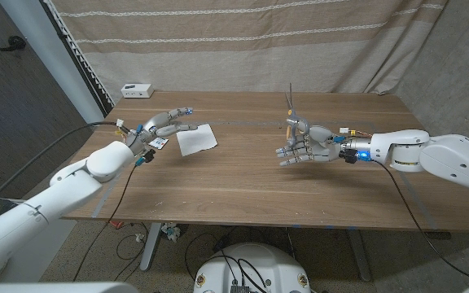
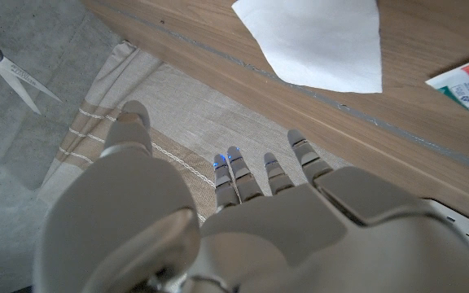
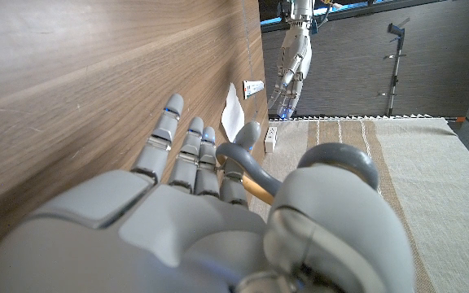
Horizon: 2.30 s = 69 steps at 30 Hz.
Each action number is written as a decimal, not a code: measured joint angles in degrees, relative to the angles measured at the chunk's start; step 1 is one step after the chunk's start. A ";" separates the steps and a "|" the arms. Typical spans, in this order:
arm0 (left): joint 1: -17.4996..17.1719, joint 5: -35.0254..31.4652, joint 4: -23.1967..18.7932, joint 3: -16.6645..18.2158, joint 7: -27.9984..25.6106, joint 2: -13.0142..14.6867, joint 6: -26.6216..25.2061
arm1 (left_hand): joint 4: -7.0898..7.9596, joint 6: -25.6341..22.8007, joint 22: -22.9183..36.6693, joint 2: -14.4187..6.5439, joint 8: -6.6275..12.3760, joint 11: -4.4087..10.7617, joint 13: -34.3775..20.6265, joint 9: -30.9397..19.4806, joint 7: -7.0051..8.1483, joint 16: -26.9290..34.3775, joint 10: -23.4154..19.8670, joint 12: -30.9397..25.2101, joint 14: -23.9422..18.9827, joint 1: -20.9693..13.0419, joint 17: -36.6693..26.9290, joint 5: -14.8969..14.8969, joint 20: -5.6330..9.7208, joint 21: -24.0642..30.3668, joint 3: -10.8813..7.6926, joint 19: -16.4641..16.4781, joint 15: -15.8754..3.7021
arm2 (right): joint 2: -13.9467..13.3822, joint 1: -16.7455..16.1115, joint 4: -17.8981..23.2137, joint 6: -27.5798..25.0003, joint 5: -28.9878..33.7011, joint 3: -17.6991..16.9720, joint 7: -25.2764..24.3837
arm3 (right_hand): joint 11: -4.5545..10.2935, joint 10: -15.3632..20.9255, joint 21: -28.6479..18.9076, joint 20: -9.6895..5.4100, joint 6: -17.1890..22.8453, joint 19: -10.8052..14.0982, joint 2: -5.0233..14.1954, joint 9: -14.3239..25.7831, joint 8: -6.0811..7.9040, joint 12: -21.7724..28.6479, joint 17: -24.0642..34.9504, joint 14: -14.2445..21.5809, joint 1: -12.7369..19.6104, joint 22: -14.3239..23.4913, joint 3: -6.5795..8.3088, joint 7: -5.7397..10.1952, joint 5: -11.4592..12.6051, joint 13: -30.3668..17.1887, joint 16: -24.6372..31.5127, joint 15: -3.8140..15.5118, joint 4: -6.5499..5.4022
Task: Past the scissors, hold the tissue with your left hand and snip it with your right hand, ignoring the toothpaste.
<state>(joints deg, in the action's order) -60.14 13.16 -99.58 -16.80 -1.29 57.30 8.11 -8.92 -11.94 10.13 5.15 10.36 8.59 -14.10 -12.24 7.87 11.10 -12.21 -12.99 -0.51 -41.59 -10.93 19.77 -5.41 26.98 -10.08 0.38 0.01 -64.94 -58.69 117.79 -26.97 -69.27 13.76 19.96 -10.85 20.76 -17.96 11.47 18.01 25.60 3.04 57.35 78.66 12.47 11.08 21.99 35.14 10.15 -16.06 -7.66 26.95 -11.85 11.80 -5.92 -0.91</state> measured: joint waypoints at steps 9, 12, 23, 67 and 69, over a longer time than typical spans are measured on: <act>0.50 -3.65 -1.19 -0.62 0.08 2.28 -2.57 | 0.23 1.13 0.00 0.49 0.00 0.85 0.09 -0.01 0.31 0.00 -0.86 0.00 -0.01 0.49 -0.15 0.22 -0.22 -0.59 0.24 0.22 0.00 | 0.08 0.07 -0.13 -0.02 0.06 0.07 0.09 | 0.00 0.00 0.27 0.00 0.00 0.00 0.30 -0.33 0.00 0.00 0.00 0.00 -0.30 0.04 0.00 0.00 0.00 0.00 0.00 0.00 0.00; 0.55 -5.87 -1.62 -0.78 -0.74 2.69 -4.04 | 0.23 0.62 0.00 0.49 0.80 0.28 0.27 0.26 -0.12 0.00 -1.60 0.00 0.00 0.49 -0.15 0.62 -0.21 -0.59 0.24 0.22 0.00 | 0.09 0.07 -0.18 -0.03 0.06 0.08 0.11 | 0.00 0.00 0.46 0.00 0.00 0.00 0.30 -0.33 0.00 0.00 -0.01 0.00 -0.30 0.14 0.00 0.00 0.00 0.00 0.00 0.00 0.00; 0.44 -13.08 -4.55 -1.99 -4.06 4.71 -8.66 | 0.47 2.01 0.13 0.25 0.62 1.70 0.55 0.53 -2.88 0.39 -2.74 -0.44 -0.53 0.25 -0.15 1.50 0.00 -1.59 0.00 1.05 -0.53 | 0.12 0.04 -0.24 -0.01 0.08 0.09 0.20 | 0.00 0.00 0.89 -0.11 0.00 0.53 0.30 -0.59 0.00 0.00 -0.01 0.00 -0.30 0.13 0.00 0.00 0.00 0.00 0.00 -0.01 0.00; 7.55 -40.90 -8.48 -11.00 1.53 7.60 -19.17 | -1.04 4.07 -0.01 -4.05 1.71 1.01 1.34 0.51 -2.23 0.39 -0.64 0.17 -0.45 -9.03 0.00 1.66 1.15 -3.92 -5.31 3.37 -1.68 | 0.07 -0.66 0.34 -0.08 -0.59 -0.72 -1.27 | 0.00 0.00 2.51 -0.22 0.53 1.03 0.76 -1.39 0.68 0.00 -0.02 0.00 -0.75 0.12 -0.23 0.29 0.00 0.00 0.00 -0.01 0.23; 7.85 -42.06 -8.71 -11.29 2.61 7.59 -19.94 | -1.04 4.07 -0.01 -4.05 1.71 1.01 1.34 0.51 -2.23 0.39 -0.64 0.17 -0.44 -9.03 -0.01 1.49 1.12 -4.34 -5.31 3.40 -1.67 | 0.15 -0.58 0.33 -0.11 -0.57 -0.62 -1.29 | 0.00 0.00 2.51 0.08 0.53 1.34 0.76 -1.39 0.68 0.00 -0.02 0.00 -0.75 0.12 -0.23 0.29 0.00 0.00 0.00 -0.01 0.23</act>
<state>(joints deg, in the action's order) -52.29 -28.89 -108.29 -28.09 1.32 64.89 -11.83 -9.96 -7.87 10.13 1.10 12.07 9.60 -12.76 -11.73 5.64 11.49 -12.85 -12.82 -0.95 -50.62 -10.93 21.27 -4.30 22.65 -15.39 3.78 -1.66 -64.79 -59.26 118.12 -27.08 -69.84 13.13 18.67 -10.85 20.76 -15.45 11.56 18.54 26.94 3.79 55.96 79.34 12.47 11.06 21.99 34.39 10.27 -16.29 -7.37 26.95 -11.85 11.80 -5.93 -0.68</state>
